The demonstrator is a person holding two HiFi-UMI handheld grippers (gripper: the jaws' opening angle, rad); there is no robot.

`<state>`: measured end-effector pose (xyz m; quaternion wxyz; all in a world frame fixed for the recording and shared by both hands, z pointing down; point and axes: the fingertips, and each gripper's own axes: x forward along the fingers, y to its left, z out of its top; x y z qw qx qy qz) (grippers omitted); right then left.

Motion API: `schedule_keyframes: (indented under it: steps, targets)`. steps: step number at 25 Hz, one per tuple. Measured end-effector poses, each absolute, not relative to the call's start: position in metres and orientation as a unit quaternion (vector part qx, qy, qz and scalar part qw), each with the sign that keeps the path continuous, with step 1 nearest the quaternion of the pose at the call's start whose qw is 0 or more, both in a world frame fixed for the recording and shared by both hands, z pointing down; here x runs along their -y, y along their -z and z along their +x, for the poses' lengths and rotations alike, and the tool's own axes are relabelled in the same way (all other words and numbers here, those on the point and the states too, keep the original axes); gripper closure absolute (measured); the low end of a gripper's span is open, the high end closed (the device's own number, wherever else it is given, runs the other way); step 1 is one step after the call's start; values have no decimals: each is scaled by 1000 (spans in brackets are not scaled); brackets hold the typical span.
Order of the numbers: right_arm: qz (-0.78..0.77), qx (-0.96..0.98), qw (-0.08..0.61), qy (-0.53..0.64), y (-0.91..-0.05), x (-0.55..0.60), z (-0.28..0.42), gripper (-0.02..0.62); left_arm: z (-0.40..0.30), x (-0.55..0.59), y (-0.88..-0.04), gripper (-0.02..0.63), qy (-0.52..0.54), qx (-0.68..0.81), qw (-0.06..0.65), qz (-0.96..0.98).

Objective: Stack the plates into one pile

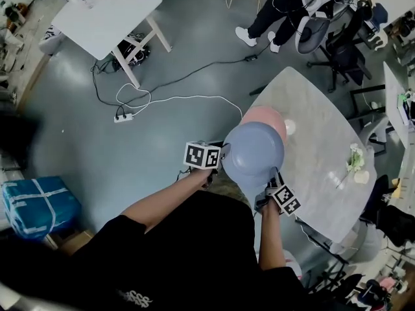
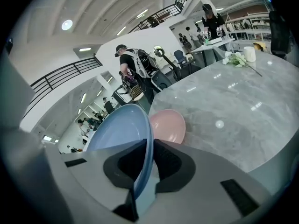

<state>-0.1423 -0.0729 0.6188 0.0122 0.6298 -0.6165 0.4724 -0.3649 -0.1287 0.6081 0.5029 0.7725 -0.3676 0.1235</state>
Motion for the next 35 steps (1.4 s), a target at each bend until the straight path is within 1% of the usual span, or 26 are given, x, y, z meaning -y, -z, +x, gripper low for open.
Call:
schedule_keyframes:
  steps: [4,8,13,17,23,30,35]
  targets:
    - [630,617,15,-471,-628,121,-143,548,-367,173,-621,538,-147,366,491,777]
    - [638,606,25,-474,-648,150,-127,548,-350,203,-648,535,-159,363,491,775]
    - [644,591,56,-482,-682,169,-104,549,-327,215,-693,532,-204,352,510,758]
    - [639,588,63,-492,-704,181,-89,549,-312,227,-717,526,-212,328,532,751]
    - [630,578,79,-514,-735,185,-75,549,-296,228,-745,506,-266,293,537,745]
    - [623,569,102,-526,-753,190,-76,549,-298,233,-757,477,-318,294,493,755]
    - [643,567,96,-506,-752,199,-56,549,-294,231,-757,472,-327,281,479,765]
